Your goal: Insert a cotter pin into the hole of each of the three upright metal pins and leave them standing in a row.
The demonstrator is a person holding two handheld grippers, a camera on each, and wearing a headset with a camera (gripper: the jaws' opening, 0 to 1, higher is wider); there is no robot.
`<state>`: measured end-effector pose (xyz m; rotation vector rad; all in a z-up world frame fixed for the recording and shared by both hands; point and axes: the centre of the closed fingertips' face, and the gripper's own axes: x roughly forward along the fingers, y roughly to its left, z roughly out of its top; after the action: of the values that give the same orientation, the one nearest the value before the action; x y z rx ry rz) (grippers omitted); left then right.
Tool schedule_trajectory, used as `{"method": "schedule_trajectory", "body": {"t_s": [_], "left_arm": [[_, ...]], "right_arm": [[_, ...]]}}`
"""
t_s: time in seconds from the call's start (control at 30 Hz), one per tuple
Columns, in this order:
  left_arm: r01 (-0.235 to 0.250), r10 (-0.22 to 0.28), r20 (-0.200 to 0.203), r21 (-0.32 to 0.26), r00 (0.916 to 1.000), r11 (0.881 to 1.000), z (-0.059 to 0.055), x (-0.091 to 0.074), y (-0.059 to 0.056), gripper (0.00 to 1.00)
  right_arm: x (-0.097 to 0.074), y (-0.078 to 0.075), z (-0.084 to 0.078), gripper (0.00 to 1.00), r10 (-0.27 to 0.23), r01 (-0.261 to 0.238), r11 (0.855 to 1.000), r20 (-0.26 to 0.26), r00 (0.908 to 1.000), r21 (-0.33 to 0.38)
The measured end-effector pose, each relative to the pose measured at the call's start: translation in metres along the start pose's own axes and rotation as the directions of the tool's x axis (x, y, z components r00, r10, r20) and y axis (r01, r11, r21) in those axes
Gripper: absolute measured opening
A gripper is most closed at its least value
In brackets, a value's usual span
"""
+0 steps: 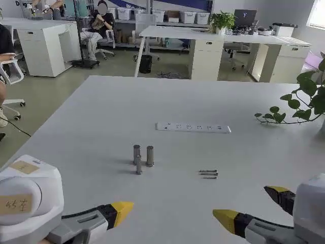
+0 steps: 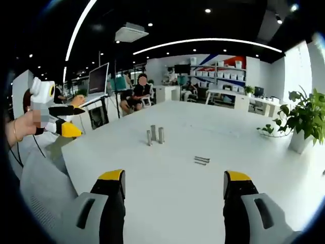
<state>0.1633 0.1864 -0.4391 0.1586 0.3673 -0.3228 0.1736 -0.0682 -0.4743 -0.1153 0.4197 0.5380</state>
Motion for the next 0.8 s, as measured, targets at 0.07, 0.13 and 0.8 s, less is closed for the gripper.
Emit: {"method": "schedule_trajectory", "body": {"t_s": [0.07, 0.13, 0.8], "left_arm": [[0.003, -0.003, 0.002, -0.001, 1.0000, 1.000, 0.0004, 0.0005, -0.0005, 0.93], [0.005, -0.005, 0.002, -0.001, 1.0000, 1.000, 0.0003, 0.0007, -0.0011, 0.92], [0.001, -0.001, -0.004, 0.007, 1.0000, 1.000, -0.0020, 0.0016, -0.0005, 0.91]], "right_arm": [[-0.0002, 0.0001, 0.0007, 0.73, 0.001, -0.001, 1.000, 0.006, 1.0000, 0.003], [-0.0010, 0.0004, 0.0029, 0.72, 0.004, -0.005, 1.000, 0.022, 0.9997, 0.008], [-0.0011, -0.0038, 0.0033, 0.68, -0.006, 0.005, 1.000, 0.039, 0.9992, 0.010]]}}
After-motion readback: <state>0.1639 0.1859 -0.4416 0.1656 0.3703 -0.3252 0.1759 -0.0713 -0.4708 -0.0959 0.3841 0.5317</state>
